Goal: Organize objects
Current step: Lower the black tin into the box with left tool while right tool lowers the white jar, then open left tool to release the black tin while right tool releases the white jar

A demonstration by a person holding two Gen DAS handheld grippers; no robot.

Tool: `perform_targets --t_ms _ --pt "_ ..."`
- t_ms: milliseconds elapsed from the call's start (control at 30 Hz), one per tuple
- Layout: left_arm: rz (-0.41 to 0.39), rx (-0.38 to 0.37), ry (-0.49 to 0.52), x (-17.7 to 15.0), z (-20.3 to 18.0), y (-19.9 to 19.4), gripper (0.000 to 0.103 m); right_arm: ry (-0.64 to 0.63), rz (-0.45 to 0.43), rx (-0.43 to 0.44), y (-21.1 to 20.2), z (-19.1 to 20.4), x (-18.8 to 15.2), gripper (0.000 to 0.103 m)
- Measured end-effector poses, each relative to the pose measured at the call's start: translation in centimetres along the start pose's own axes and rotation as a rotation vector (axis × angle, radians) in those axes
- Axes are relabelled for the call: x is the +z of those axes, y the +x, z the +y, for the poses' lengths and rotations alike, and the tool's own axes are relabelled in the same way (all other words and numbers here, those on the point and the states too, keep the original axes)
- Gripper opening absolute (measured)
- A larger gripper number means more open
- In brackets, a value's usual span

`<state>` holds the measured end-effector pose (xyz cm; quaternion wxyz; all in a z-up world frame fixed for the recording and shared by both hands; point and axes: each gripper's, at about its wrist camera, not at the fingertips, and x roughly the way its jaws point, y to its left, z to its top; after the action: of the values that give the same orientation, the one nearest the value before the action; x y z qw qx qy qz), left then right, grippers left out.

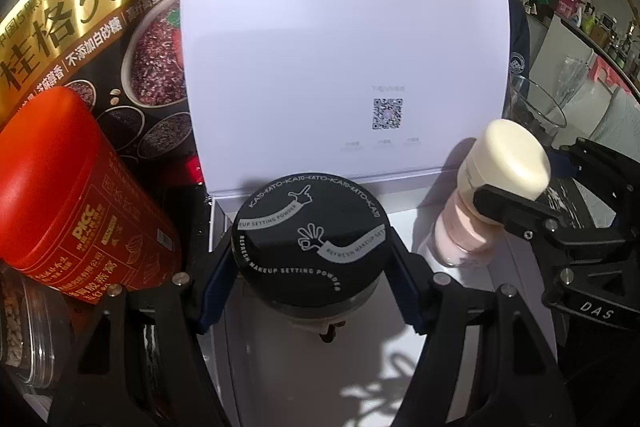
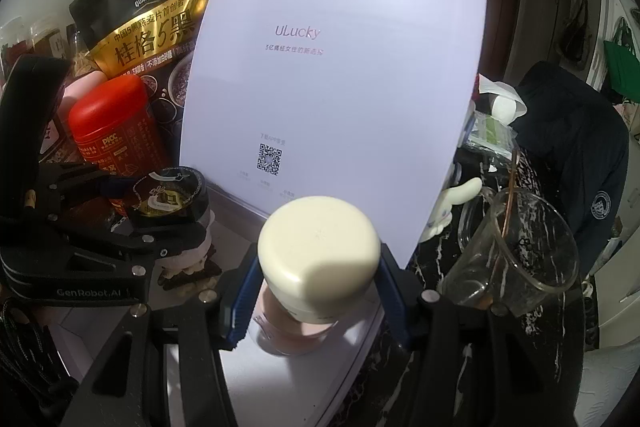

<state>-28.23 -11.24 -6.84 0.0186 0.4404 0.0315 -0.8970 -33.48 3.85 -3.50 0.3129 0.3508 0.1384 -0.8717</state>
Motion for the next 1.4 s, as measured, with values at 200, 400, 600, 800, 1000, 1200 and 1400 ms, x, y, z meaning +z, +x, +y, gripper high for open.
perform_targets --t_ms 200,400,600,800,1000,1200,1400 --pt "0.002 -0.007 -0.006 0.0 -0.2 0.0 0.067 -0.004 0.011 -0.016 0.2 0.0 -0.1 0.057" --pt "0.002 -0.022 -0.007 -0.2 -0.7 0.1 0.070 0.000 0.011 -0.016 0.1 -0.1 -0.1 0.058" --pt "0.001 -0.024 -0.018 -0.3 -0.8 0.2 0.071 0.005 0.005 -0.018 -0.1 -0.1 -0.1 0.060" --pt "-0.008 -0.022 -0.022 -0.5 -1.3 -0.3 0.071 0.013 -0.006 -0.027 -0.8 -0.2 -0.1 0.065" --pt "-0.022 -0.024 -0.021 -0.7 -1.9 -1.4 0.071 0.020 -0.016 -0.031 -1.9 -0.1 0.0 0.066" --pt "-0.039 -0.020 -0.030 -1.1 -2.3 -2.8 0.072 0.004 -0.029 -0.035 -3.0 0.6 -0.1 0.067" --pt "-0.058 -0.008 -0.023 -1.8 -3.0 -4.4 0.072 0.002 -0.036 -0.036 -4.3 1.1 -0.4 0.067"
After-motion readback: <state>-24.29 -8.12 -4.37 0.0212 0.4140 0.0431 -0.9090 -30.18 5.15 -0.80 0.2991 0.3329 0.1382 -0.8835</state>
